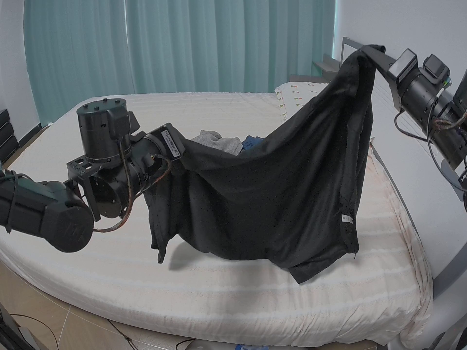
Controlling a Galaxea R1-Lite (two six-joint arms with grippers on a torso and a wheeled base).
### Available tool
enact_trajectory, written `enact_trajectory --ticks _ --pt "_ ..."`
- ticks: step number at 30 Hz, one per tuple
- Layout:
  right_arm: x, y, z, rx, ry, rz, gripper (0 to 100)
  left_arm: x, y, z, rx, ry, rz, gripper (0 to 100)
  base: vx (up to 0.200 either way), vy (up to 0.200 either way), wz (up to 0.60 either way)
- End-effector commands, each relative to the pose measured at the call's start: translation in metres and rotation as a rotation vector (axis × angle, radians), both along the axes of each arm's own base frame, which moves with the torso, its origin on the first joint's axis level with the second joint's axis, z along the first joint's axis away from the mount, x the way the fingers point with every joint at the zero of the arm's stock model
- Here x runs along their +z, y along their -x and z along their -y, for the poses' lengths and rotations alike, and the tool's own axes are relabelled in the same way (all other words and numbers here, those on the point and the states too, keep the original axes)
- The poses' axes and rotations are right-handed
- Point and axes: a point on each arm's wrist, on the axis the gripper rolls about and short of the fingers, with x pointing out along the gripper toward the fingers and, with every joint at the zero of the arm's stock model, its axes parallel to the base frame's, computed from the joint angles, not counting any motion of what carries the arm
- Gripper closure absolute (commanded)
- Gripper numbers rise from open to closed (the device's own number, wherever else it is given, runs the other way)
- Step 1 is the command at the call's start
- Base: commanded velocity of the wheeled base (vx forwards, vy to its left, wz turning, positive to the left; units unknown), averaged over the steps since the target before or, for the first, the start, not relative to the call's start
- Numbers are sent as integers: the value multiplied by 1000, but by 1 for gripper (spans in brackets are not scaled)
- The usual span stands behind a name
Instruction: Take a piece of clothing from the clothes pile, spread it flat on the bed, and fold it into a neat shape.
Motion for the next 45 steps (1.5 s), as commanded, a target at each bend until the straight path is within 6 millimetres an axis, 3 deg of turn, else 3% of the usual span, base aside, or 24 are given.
enact_trajectory --ticks 1,8,13,24,41,45 --pt "-88 -5 7 12 131 -292 100 -47 30 -15 16 66 -196 100 0 0 0" --pt "-133 -15 -1 8 197 -446 100 -77 52 -20 -62 166 -353 100 0 0 0" --pt "-149 -20 -3 9 186 -514 100 -83 58 -22 -110 207 -403 100 0 0 0" --pt "-149 -19 -4 14 171 -523 100 -93 58 -24 -94 199 -443 100 -73 0 0" --pt "-149 -21 -4 11 173 -520 100 -85 50 -30 -31 243 -401 100 -24 0 0" --pt "-149 -22 -5 -19 172 -516 100 -82 46 -37 -8 251 -384 100 0 200 0"
